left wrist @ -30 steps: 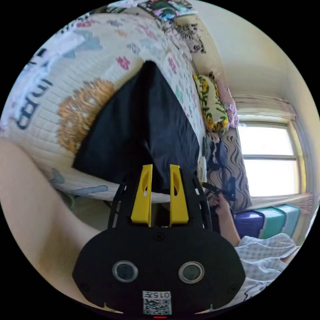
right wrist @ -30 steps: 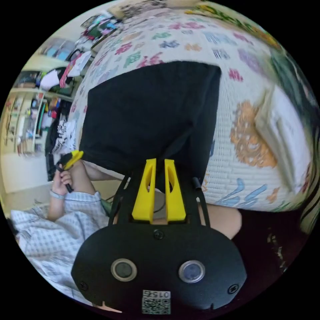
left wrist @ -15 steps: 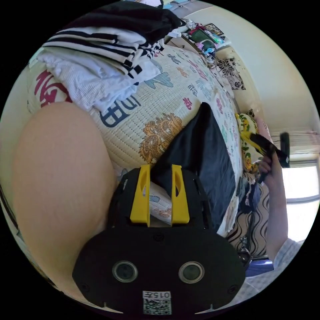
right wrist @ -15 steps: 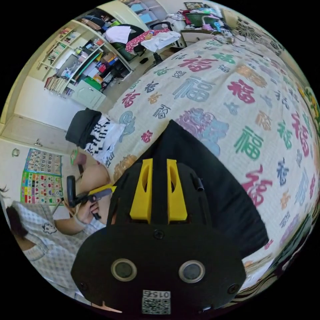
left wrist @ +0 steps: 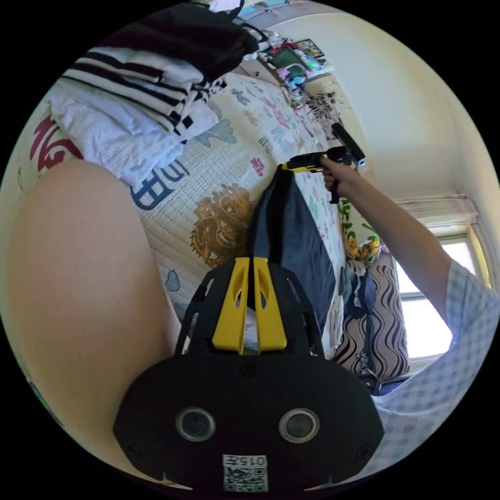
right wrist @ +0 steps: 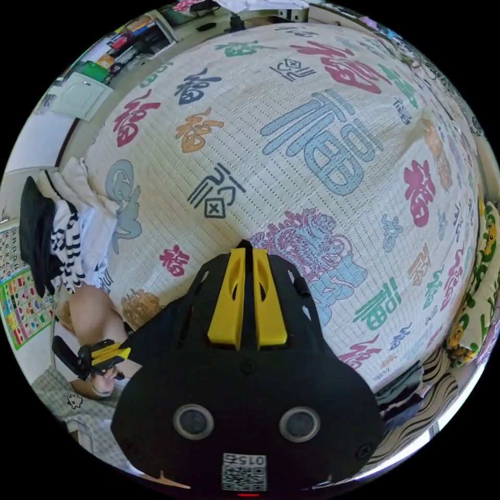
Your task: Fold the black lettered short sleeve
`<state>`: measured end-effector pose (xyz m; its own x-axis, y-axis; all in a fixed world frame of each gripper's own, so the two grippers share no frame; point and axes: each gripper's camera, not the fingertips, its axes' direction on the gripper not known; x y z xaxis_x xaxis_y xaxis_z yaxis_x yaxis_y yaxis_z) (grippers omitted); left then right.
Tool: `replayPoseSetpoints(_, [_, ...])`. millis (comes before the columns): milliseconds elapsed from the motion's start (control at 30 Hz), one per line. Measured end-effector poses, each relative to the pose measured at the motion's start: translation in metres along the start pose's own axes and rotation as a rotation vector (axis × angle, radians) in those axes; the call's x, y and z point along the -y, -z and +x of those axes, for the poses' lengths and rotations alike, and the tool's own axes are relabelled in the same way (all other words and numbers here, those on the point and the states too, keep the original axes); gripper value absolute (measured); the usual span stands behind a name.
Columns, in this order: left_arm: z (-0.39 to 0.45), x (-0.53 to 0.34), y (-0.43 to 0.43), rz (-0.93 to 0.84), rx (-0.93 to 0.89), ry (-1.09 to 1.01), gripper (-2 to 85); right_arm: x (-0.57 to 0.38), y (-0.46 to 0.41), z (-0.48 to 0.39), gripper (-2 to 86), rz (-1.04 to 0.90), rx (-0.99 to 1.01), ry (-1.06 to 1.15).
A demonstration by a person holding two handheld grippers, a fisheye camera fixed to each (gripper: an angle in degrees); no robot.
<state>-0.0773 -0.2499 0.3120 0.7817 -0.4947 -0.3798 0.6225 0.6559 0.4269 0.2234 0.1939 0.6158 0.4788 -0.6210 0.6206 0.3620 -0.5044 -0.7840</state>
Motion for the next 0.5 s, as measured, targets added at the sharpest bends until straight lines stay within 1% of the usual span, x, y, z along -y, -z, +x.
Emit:
replayPoseSetpoints(33, [0.001, -0.006, 0.002, 0.014, -0.014, -0.009, -0.7, -0.004, 0.005, 0.003, 2.5, 0.017, 0.009, 0.0])
replayPoseSetpoints(133, [0.015, -0.037, 0.014, 0.053, -0.096, -0.113, -0.8, -0.036, 0.042, 0.031, 1.4, 0.142, 0.122, -0.017])
replayPoseSetpoints(167, [0.026, -0.052, 0.016, 0.064, -0.132, -0.182, -0.8, -0.056, 0.06, 0.048, 1.1, 0.2, 0.187, -0.025])
replayPoseSetpoints(233, [0.051, -0.077, 0.018, 0.061, -0.142, -0.322, -0.8, -0.093, 0.087, 0.076, 0.8, 0.283, 0.275, -0.04])
replayPoseSetpoints(300, [0.094, -0.114, 0.011, 0.037, -0.162, -0.537, -0.8, -0.153, 0.119, 0.118, 0.4, 0.393, 0.386, -0.069])
replayPoseSetpoints(333, [0.104, -0.123, 0.008, 0.027, -0.174, -0.584, -0.8, -0.169, 0.126, 0.128, 0.3, 0.421, 0.407, -0.075])
replayPoseSetpoints(400, [0.147, -0.163, -0.014, -0.015, -0.221, -0.755, -0.8, -0.235, 0.149, 0.167, 0.2, 0.507, 0.443, -0.116])
replayPoseSetpoints(433, [0.158, -0.174, -0.022, -0.025, -0.23, -0.8, -0.8, -0.252, 0.153, 0.177, 0.2, 0.522, 0.446, -0.127])
replayPoseSetpoints(500, [0.2, -0.218, -0.061, -0.09, -0.258, -0.966, -0.8, -0.315, 0.16, 0.217, 0.2, 0.554, 0.441, -0.191])
